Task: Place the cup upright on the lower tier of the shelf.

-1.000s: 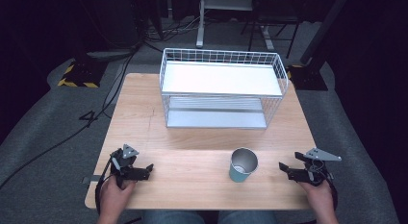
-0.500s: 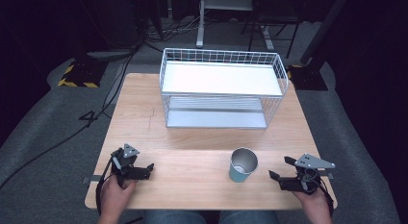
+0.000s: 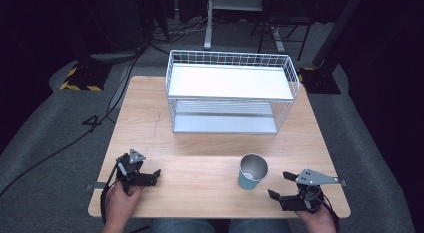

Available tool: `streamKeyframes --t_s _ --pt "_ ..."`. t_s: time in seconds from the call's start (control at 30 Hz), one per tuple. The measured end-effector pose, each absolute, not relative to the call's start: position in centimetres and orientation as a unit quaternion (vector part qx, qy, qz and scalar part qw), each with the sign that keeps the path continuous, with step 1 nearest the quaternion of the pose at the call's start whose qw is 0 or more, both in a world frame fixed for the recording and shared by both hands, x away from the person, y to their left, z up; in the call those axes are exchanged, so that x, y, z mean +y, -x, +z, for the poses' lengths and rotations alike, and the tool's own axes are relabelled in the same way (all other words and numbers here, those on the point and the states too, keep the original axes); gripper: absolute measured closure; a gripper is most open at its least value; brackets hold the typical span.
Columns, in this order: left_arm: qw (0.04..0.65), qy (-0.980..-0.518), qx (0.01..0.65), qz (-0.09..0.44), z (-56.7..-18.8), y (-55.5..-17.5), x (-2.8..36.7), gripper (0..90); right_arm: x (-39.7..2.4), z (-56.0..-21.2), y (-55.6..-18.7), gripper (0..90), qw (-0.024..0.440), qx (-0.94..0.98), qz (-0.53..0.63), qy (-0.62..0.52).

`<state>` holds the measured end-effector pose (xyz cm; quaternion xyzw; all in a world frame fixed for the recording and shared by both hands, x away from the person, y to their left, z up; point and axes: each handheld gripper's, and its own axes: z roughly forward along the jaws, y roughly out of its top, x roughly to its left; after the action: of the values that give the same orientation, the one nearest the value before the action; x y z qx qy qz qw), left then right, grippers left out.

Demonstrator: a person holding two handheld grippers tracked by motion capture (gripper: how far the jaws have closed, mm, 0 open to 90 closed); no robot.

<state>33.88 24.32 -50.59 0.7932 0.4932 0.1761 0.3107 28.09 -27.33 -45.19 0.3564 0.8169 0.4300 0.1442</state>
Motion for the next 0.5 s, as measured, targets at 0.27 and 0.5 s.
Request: streamKeyframes --t_s 0.27,0.5 --pt "0.310 -0.793 0.493 0.177 -50.6 -33.9 24.3 0.5 -25.6 -46.1 -28.1 8.4 0.125 0.819 0.437 -0.350" --pt "0.310 -0.794 0.493 0.177 -50.6 -33.9 24.3 0.5 -24.3 -47.6 -28.4 7.2 0.127 0.819 0.436 -0.352"
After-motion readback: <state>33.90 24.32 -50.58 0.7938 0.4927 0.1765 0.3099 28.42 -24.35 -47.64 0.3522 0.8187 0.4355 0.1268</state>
